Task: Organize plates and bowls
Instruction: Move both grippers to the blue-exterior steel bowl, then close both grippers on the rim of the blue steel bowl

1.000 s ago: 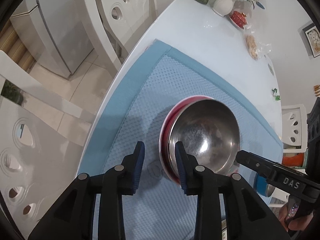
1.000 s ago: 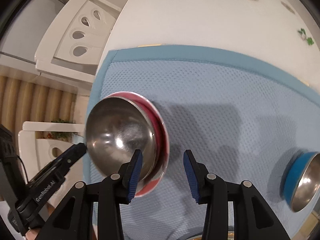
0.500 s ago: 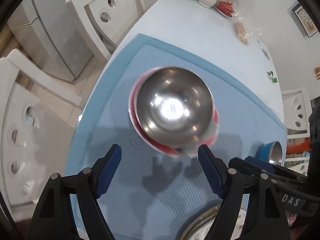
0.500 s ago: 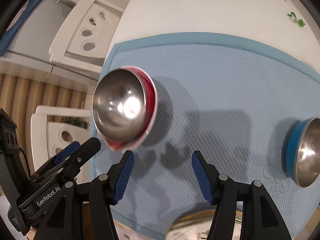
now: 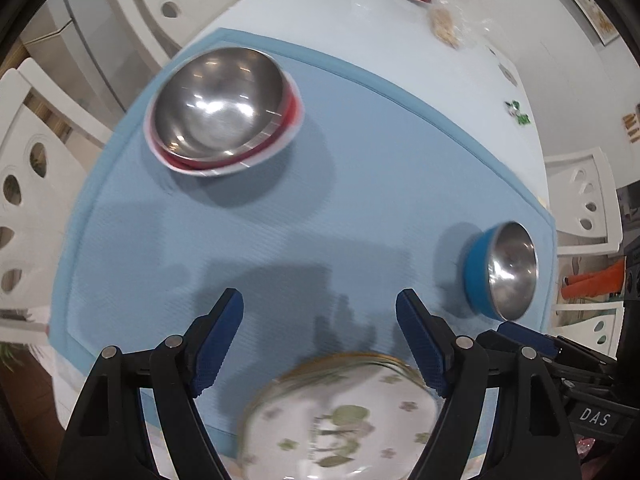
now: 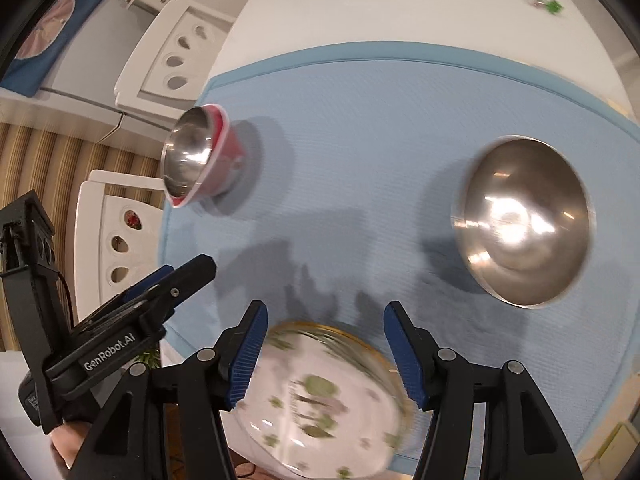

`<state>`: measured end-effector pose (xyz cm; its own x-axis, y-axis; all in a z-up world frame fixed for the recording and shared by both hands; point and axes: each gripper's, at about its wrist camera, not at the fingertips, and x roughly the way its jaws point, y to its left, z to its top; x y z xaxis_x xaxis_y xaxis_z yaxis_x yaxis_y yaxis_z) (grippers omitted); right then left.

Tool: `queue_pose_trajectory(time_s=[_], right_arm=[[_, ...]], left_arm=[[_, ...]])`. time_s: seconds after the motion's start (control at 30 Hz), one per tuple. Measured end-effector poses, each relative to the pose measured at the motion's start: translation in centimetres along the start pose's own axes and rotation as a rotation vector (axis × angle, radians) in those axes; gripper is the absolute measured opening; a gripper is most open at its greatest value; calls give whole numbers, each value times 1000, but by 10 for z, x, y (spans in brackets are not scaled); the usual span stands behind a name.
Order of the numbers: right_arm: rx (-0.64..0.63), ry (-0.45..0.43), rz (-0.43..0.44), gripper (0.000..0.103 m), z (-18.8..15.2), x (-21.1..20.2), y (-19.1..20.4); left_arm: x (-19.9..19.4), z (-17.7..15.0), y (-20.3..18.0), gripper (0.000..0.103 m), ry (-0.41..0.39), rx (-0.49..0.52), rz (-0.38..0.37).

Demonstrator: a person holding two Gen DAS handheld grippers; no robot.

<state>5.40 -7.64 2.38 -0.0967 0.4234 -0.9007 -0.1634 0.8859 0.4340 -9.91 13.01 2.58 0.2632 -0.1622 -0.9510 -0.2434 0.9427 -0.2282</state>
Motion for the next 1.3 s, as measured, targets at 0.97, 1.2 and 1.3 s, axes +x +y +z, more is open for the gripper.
queue_pose_trajectory(time_s=[0.97, 1.2, 1.3], right_arm=[[358, -100, 52, 59, -10, -16, -196], [373, -96, 23, 59, 2, 5, -202], [376, -91, 12, 59, 5, 13, -202]], left_arm=[[94, 11, -152, 78, 85, 214, -9], [123, 12, -159, 78, 130, 231, -1], [131, 13, -162, 77, 140, 235, -6]])
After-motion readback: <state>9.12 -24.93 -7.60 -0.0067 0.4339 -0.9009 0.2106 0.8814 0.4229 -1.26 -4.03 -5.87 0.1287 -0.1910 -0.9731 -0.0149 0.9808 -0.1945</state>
